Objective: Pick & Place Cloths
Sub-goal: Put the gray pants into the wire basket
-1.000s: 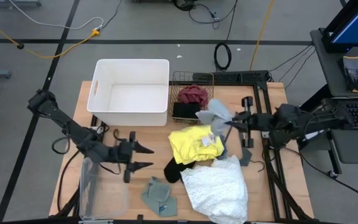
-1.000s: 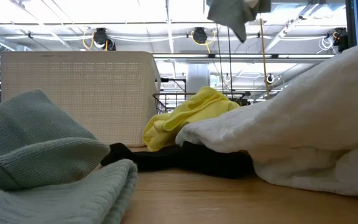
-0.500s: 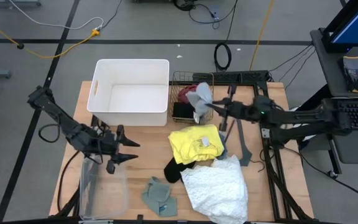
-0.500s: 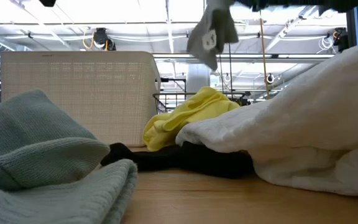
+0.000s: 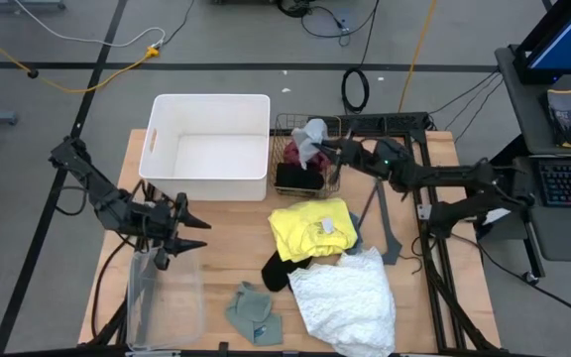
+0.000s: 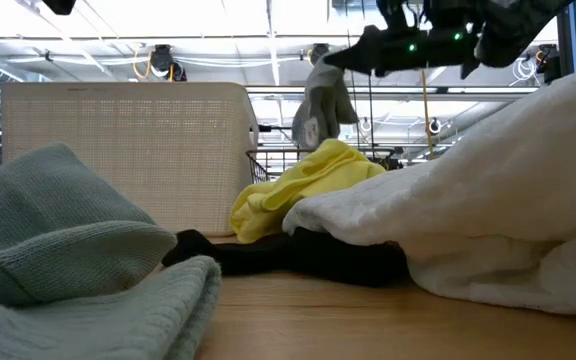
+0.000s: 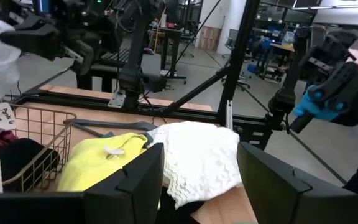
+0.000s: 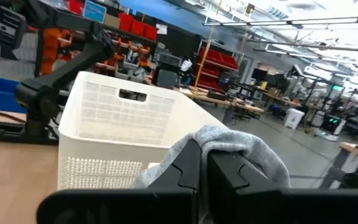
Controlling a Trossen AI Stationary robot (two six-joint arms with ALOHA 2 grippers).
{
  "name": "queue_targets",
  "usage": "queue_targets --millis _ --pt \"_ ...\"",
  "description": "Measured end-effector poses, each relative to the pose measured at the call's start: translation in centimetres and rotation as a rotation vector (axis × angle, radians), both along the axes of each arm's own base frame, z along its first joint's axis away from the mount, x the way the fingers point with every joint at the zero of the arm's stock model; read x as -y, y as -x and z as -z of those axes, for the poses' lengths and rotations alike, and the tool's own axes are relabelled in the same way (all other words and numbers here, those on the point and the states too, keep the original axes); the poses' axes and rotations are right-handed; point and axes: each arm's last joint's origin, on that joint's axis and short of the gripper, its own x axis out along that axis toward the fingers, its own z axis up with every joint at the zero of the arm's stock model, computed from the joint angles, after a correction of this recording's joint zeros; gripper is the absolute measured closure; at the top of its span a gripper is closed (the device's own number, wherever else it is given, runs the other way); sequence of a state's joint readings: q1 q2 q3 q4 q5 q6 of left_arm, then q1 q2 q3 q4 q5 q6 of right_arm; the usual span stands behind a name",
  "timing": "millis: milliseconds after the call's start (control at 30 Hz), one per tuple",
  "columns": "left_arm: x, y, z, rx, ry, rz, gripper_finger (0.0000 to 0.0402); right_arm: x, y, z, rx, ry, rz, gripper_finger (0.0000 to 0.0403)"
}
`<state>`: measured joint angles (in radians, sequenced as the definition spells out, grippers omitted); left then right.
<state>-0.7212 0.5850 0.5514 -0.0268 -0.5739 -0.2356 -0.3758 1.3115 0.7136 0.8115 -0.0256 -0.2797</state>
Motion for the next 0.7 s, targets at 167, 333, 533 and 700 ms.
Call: queue_targets --millis 167,333,533,700 --pt "-0.1 0.1 0.0 0.003 -0.006 0.0 0.0194 1.1 -0.8 0.6 -0.009 -0.011 0.021 0.0403" --pt "-0.1 0.1 0.0 0.001 -0.006 0.0 0.0195 2.2 -1.6 0.5 -0.042 -0.003 0.044 0.0403" --pt "-0.1 0.1 0.0 0.003 -0.015 0.0 0.0194 3.4 -2.2 2.3 -0.16 -0.048 0.075 0.0403" --pt "-0.1 0.1 0.0 0.003 -0.013 0.0 0.0195 4.4 -2.4 4.9 -0.295 -0.122 0.103 0.0402"
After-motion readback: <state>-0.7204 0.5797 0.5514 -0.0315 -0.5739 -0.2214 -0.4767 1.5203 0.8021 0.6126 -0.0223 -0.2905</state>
